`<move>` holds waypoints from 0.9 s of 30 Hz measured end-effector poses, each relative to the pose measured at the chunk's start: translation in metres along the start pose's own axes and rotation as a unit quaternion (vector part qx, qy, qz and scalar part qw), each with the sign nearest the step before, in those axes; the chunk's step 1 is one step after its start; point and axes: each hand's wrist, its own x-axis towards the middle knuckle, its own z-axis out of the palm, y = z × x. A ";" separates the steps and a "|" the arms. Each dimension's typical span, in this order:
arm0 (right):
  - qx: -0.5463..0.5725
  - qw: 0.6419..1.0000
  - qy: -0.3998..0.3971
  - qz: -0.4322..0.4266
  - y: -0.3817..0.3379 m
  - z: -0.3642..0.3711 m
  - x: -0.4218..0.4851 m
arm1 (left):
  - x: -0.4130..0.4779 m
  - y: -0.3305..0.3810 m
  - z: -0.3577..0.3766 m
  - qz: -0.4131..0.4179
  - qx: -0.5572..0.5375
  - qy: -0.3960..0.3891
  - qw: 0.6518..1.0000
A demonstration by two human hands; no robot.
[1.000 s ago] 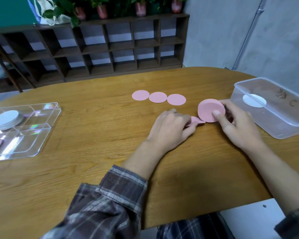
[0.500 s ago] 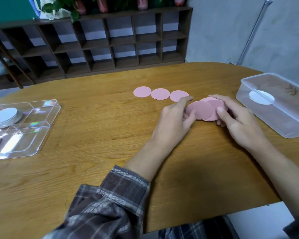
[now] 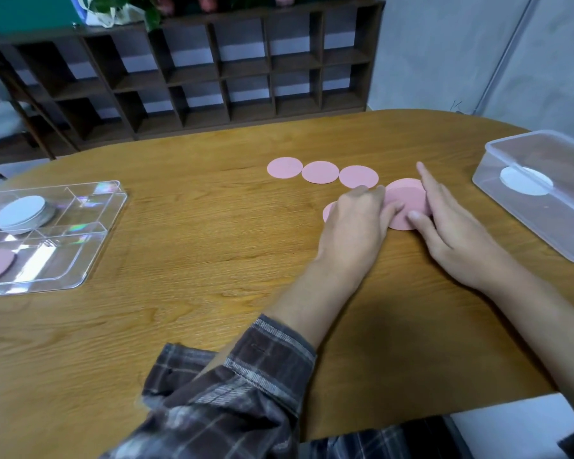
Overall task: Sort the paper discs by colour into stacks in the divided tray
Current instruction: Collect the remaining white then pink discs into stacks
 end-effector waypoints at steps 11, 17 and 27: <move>0.070 0.991 0.112 0.023 0.006 -0.007 -0.003 | -0.004 -0.029 -0.022 -0.003 0.141 -0.070 0.988; 0.082 0.987 0.131 0.042 0.010 -0.009 -0.003 | -0.005 -0.026 -0.030 -0.003 0.127 -0.110 0.986; 0.083 0.987 0.134 0.022 0.007 -0.009 -0.003 | -0.008 -0.013 -0.026 0.083 0.080 0.047 0.992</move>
